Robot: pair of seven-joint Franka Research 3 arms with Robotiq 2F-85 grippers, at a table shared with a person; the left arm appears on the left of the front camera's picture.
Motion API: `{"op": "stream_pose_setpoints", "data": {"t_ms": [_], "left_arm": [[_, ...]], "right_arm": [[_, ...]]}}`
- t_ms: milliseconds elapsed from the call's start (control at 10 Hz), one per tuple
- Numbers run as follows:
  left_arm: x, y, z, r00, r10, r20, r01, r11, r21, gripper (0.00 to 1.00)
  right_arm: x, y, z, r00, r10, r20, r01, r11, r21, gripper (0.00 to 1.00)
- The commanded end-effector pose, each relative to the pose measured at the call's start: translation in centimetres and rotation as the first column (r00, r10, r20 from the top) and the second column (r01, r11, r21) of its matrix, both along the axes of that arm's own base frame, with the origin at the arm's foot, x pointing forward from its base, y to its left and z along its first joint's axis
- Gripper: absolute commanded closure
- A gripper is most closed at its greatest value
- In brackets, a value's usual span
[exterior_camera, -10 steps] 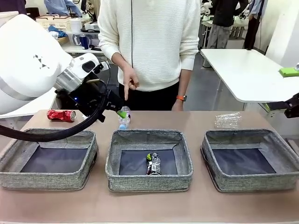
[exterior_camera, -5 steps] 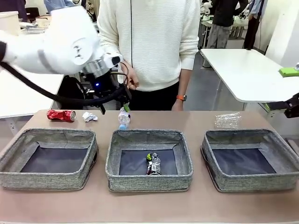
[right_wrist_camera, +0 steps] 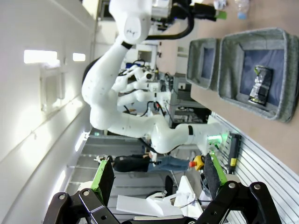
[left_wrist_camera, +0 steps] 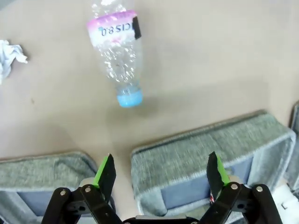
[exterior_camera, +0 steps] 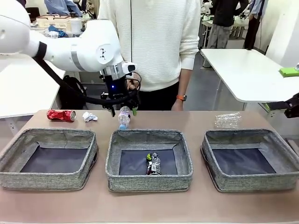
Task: Sort the waste into the appropriate baskets.
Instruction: Pick up the waste item pointed out by the person.
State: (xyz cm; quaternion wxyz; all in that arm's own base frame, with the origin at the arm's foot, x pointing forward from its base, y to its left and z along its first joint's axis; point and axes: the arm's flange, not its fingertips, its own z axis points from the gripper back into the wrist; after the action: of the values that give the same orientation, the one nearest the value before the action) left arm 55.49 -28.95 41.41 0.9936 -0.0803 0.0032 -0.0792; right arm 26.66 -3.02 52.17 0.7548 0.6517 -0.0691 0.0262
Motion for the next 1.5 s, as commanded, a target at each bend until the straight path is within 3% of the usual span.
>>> {"op": "stream_pose_setpoints", "data": {"t_ms": [0, 100, 200, 600, 900, 1400], "left_arm": [[1.8, 0.7, -1.7, 0.996, 0.084, 0.028, -0.084, 0.996, 0.017, 0.00], [2.3, 0.9, -3.1, 0.996, 0.030, 0.089, -0.027, 0.999, -0.026, 0.00], [2.8, 1.1, -4.5, 0.988, 0.018, 0.152, -0.020, 1.000, 0.009, 0.00], [4.2, 2.2, -7.5, 0.953, 0.080, 0.293, -0.096, 0.995, 0.041, 0.00], [5.2, 1.6, -9.3, 0.942, 0.093, 0.323, -0.096, 0.995, -0.006, 0.00], [5.3, 1.7, -9.7, 0.931, 0.120, 0.344, -0.127, 0.992, -0.001, 0.00]], "right_arm": [[0.0, -0.1, 0.4, 1.000, 0.006, -0.008, -0.006, 1.000, -0.005, 0.00], [0.0, -0.1, 0.4, 1.000, 0.006, -0.008, -0.006, 1.000, -0.005, 0.00], [0.0, -0.1, 0.4, 1.000, 0.006, -0.008, -0.006, 1.000, -0.005, 0.00], [0.0, -0.1, 0.4, 1.000, 0.006, -0.008, -0.006, 1.000, -0.005, 0.00], [0.0, -0.1, 0.4, 1.000, 0.006, -0.008, -0.006, 1.000, -0.005, 0.00], [0.0, -0.1, 0.4, 1.000, 0.006, -0.008, -0.006, 1.000, -0.005, 0.00]]}}
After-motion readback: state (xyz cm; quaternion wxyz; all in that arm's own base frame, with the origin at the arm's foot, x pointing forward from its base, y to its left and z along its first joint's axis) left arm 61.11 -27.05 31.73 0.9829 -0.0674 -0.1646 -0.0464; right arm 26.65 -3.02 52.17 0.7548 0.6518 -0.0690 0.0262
